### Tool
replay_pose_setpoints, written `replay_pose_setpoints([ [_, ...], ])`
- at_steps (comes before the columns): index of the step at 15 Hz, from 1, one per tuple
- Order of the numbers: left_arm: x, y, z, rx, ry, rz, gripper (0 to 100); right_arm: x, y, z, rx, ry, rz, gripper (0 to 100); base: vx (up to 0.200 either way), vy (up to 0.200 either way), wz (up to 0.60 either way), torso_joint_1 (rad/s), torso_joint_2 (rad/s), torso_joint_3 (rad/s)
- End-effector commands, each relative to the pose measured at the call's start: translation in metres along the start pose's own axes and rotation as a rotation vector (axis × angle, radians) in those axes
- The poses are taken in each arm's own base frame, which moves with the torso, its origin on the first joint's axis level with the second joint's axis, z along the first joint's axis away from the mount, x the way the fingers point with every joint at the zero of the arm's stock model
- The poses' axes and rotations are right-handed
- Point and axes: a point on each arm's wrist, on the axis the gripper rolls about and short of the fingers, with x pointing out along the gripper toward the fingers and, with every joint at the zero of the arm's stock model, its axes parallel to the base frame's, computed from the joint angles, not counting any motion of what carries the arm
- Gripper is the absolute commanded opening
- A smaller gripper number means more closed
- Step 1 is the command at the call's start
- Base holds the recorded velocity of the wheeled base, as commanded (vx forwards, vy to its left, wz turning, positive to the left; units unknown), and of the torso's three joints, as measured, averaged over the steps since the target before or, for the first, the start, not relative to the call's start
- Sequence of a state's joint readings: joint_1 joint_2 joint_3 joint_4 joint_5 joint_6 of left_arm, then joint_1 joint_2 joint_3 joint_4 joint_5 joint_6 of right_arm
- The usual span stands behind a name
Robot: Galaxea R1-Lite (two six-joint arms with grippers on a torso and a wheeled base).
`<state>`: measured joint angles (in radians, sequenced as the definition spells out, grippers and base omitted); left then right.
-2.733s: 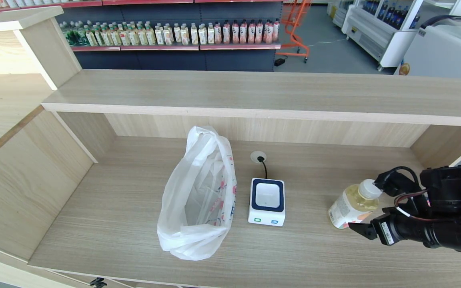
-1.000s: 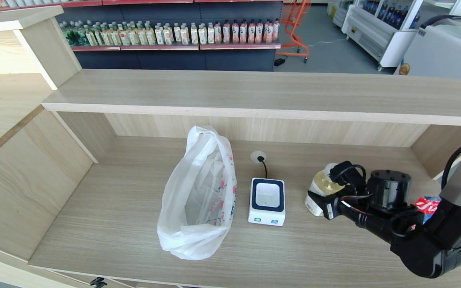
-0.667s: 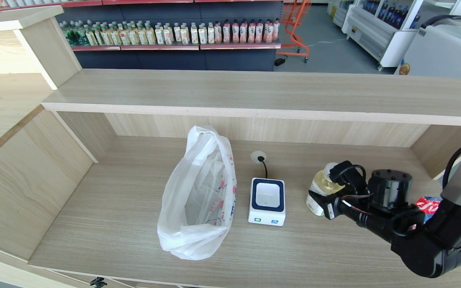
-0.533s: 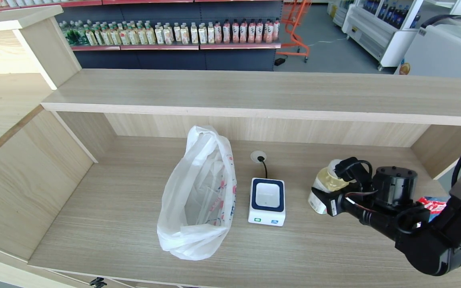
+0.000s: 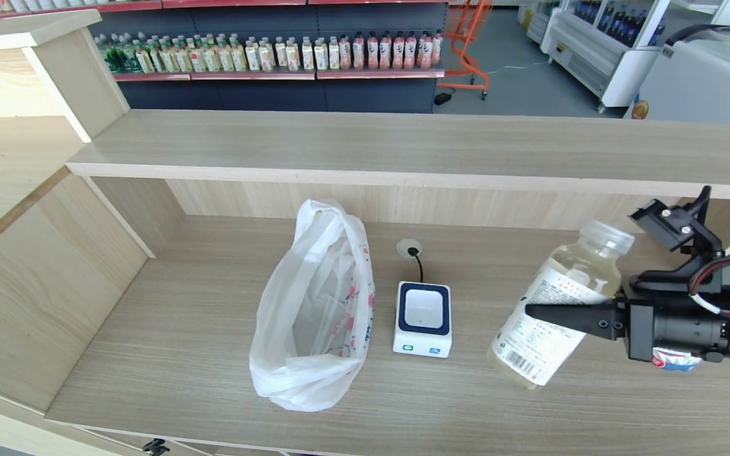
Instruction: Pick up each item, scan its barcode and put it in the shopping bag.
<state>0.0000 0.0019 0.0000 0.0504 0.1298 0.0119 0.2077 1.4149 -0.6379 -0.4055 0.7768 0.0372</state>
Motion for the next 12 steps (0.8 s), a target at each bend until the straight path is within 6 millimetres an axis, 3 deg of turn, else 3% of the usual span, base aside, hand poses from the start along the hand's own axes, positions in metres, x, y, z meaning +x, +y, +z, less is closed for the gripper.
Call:
replay_pose_setpoints([
  [1, 0.0, 0.0, 0.0, 0.0, 0.0, 0.001, 100, -0.018, 0.021, 0.022, -0.042, -0.075, 0.111, 0, 0.0, 0.0, 0.0, 0.0, 0.0, 0.0],
  [6, 0.0, 0.0, 0.0, 0.0, 0.0, 0.001, 100, -0.008, 0.03, 0.029, -0.042, -0.057, 0.248, 0, 0.0, 0.0, 0.0, 0.0, 0.0, 0.0],
  [12, 0.0, 0.0, 0.0, 0.0, 0.0, 0.001, 100, -0.003, 0.045, 0.039, 0.094, -0.032, 0.344, 0, 0.0, 0.0, 0.0, 0.0, 0.0, 0.0],
])
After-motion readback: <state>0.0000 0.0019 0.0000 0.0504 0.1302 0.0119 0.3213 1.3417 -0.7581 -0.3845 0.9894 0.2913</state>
